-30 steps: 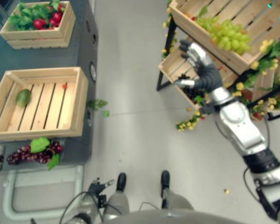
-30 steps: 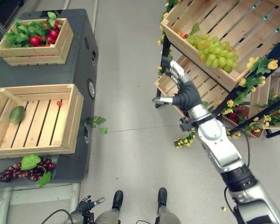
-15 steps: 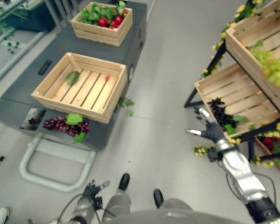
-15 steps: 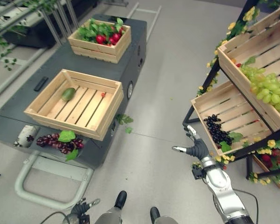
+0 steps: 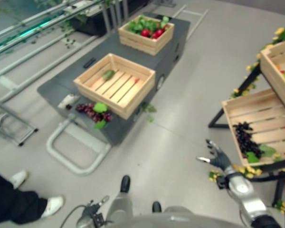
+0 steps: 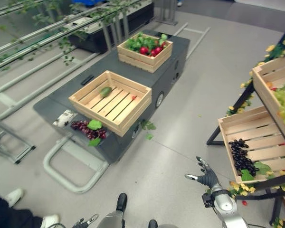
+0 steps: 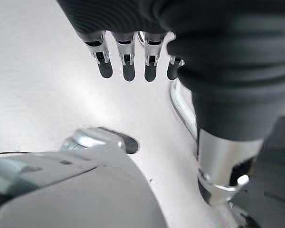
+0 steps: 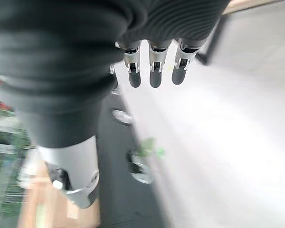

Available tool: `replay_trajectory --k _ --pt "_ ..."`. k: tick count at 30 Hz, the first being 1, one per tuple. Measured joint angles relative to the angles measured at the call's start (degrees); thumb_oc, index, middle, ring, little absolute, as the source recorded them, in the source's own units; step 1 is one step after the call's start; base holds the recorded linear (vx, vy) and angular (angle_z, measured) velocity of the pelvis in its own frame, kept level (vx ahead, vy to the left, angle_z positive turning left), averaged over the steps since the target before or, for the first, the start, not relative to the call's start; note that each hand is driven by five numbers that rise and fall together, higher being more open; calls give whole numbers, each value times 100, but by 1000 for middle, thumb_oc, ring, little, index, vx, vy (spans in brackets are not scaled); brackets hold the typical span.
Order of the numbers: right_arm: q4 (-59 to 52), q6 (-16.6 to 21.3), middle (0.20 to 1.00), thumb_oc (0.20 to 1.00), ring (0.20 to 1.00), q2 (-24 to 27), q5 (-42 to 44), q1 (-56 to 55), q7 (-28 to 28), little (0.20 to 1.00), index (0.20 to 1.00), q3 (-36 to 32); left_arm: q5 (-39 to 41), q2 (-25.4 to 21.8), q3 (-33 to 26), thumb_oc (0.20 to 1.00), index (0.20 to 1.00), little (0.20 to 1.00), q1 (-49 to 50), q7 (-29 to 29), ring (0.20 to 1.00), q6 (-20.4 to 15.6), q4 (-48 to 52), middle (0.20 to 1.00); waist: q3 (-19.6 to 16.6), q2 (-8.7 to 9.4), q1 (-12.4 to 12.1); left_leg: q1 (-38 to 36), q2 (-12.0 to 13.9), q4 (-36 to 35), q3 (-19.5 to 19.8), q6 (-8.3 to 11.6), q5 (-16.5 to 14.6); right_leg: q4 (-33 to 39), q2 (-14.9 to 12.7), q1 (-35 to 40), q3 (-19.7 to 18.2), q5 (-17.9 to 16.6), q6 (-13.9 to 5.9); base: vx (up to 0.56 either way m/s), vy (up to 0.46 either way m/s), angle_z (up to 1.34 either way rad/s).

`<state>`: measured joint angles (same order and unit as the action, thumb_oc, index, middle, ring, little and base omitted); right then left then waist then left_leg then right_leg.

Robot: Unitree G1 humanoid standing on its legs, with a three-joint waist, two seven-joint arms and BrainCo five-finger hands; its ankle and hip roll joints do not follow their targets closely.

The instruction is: Pick up the fruits from the basket on one side to the basket on the other side

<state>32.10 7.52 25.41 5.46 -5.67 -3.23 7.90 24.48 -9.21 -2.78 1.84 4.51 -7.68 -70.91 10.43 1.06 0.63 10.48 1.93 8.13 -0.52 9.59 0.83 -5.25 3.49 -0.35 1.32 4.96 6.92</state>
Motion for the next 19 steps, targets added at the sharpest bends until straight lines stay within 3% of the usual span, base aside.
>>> replay_trajectory --k 2,4,8,10,11,13,15,17,18,19 --pt "726 13 1000 1000 1000 -70 -54 183 -55 1000 1000 170 2 -30 -12 1000 1000 1000 -17 -8 1000 0 -29 1000 -2 33 41 -146 -178 190 74 88 -100 160 -146 8 301 -82 -21 -218 -25 73" --pt "1441 -92 1000 1000 1000 -141 -143 237 -88 1000 1000 252 1 -14 -10 1000 1000 1000 -111 -55 1000 4 -18 1000 -13 30 -4 -355 -290 252 15 -10 -196 309 -226 8 559 -169 -69 -224 13 86" --pt "2762 -186 1000 1000 1000 -521 -122 348 -109 1000 1000 347 2 145 1 1000 1000 1000 -318 -138 1000 47 -110 1000 -100 -79 166 -729 -164 216 -313 -181 -633 484 -382 17 1319 -261 -214 -65 72 92" --pt "2927 -204 1000 1000 1000 -624 -74 329 -105 1000 1000 319 2 203 49 1000 1000 1000 -328 -169 1000 84 -137 1000 -130 -183 178 -952 -41 -259 -384 -297 -639 464 -318 -18 1377 -259 -308 43 80 64" --pt "3285 -252 1000 1000 1000 -748 -20 482 -98 1000 1000 241 -1 205 174 1000 1000 1000 -377 -190 1000 118 -212 1000 -120 -209 160 -1068 -50 -523 -389 -748 -620 423 -329 31 1404 -273 -384 49 132 55" --pt "3898 -337 1000 1000 1000 -987 23 484 -70 1000 1000 174 -9 178 270 1000 1000 1000 -358 -241 1000 191 -258 1000 -191 -115 142 -1241 -178 -764 -326 -900 -480 221 -459 68 1304 -180 -551 -3 110 60" --pt "3927 -376 1000 1000 1000 -1022 24 383 -27 1000 1000 169 -20 151 392 1000 1000 1000 -348 -279 1000 225 -253 1000 -210 -96 173 -1279 -342 -796 45 -1050 -379 -298 -564 -35 747 2 -746 -46 74 78" --pt "3896 -386 1000 1000 1000 -1067 24 320 -27 1000 1000 170 -27 105 404 1000 1000 1000 -337 -294 1000 228 -234 1000 -243 -132 213 -1297 -364 -895 166 -1087 -266 -508 -563 -247 326 129 -851 3 71 56" --pt "3933 -395 1000 1000 1000 -1160 22 299 -27 1000 1000 172 -29 -3 396 1000 1000 1000 -305 -296 1000 228 -236 1000 -308 -23 158 -1291 -415 -981 172 -1103 -205 -372 -571 -321 118 121 -918 15 49 24" --pt "3951 -421 1000 1000 1000 -1239 19 302 -30 1000 1000 175 -71 -105 383 1000 1000 1000 -188 -286 1000 233 -240 1000 -396 84 148 -1298 -470 -1085 176 -1089 -152 -104 -654 -269 104 -105 -898 13 40 19"
